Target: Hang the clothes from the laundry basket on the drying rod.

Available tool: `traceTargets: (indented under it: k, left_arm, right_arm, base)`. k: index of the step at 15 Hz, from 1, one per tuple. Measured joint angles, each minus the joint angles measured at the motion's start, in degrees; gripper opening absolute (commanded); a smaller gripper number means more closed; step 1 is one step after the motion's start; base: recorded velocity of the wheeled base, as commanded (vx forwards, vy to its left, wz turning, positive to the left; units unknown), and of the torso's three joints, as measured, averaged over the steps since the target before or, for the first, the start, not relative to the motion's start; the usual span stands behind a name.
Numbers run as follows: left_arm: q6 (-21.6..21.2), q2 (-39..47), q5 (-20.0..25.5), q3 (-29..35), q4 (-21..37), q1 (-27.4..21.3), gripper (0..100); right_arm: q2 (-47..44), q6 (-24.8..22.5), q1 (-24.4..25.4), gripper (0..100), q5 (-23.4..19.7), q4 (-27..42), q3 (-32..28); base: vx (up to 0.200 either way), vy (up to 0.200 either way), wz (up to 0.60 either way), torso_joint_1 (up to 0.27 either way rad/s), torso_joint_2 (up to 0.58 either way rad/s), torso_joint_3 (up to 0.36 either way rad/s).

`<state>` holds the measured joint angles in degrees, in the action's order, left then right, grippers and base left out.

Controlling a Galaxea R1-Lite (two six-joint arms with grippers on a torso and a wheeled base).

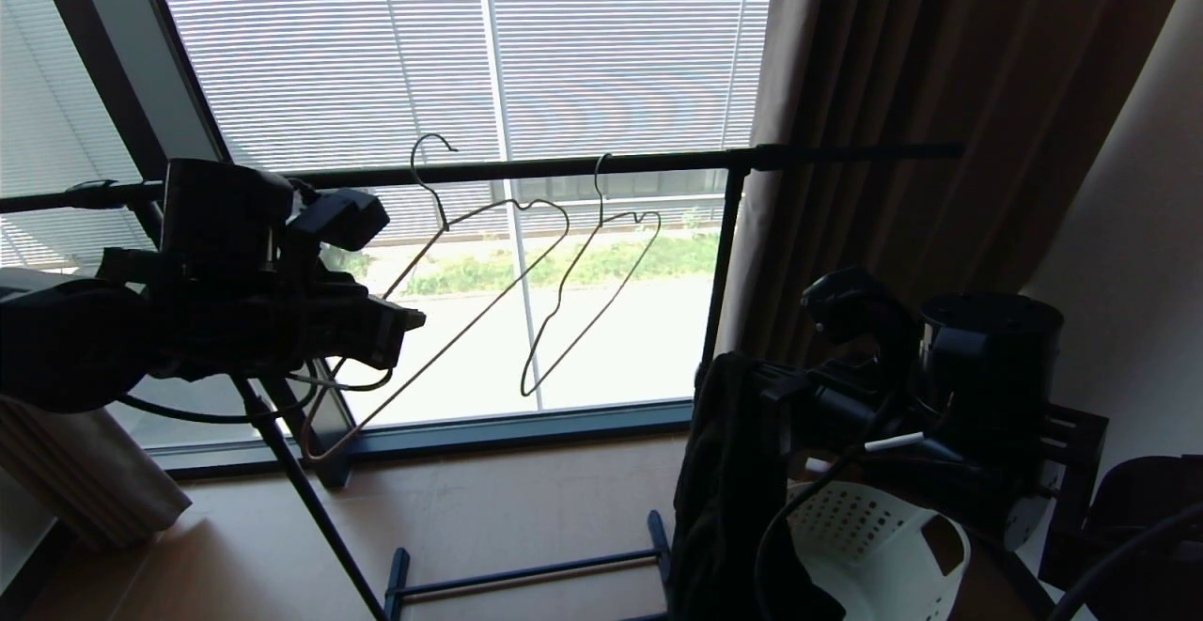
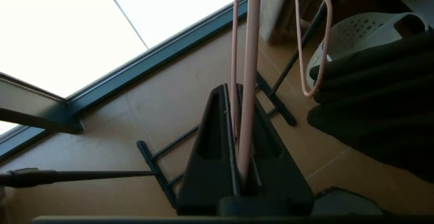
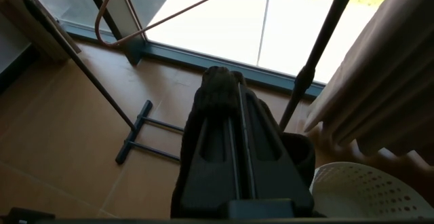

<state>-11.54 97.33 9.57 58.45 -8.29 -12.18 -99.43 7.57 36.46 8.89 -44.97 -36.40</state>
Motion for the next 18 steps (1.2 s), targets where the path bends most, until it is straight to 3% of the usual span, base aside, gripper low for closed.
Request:
traceTargets:
  k: [3,9,11,18]
  left_arm:
    - [0.06,-5.85,0.02,-8.37,-5.58,0.05,0]
    - [0.28,-21.02,0.63,-22.93,-6.90,-0.22,0]
    - [0.28,-25.87,3.16,-26.71,-6.92,-0.66,0]
    - [-0.39,-31.78,8.27,-31.15,-6.81,-5.84,0]
  right_arm:
    - [0.09,0.00,0.00,0,0.06,0.00,-0.09]
    - [-0.22,0.00,-0.13,0,0.09,-0.02,-0.15]
    - [-0.71,-0.02,-0.11,0,0.13,-0.55,-0.15]
    - [-2.54,-4.95,-2.78,0,4.39,-2.86,-0.45]
  base:
    - [0.000,0.000,0.00,0.000,0.00,0.000]
    - [0.000,0.000,0.00,0.000,0.00,0.000]
    - [0.000,0.000,0.00,0.000,0.00,0.000]
    - [0.000,0.000,0.00,0.000,0.00,0.000]
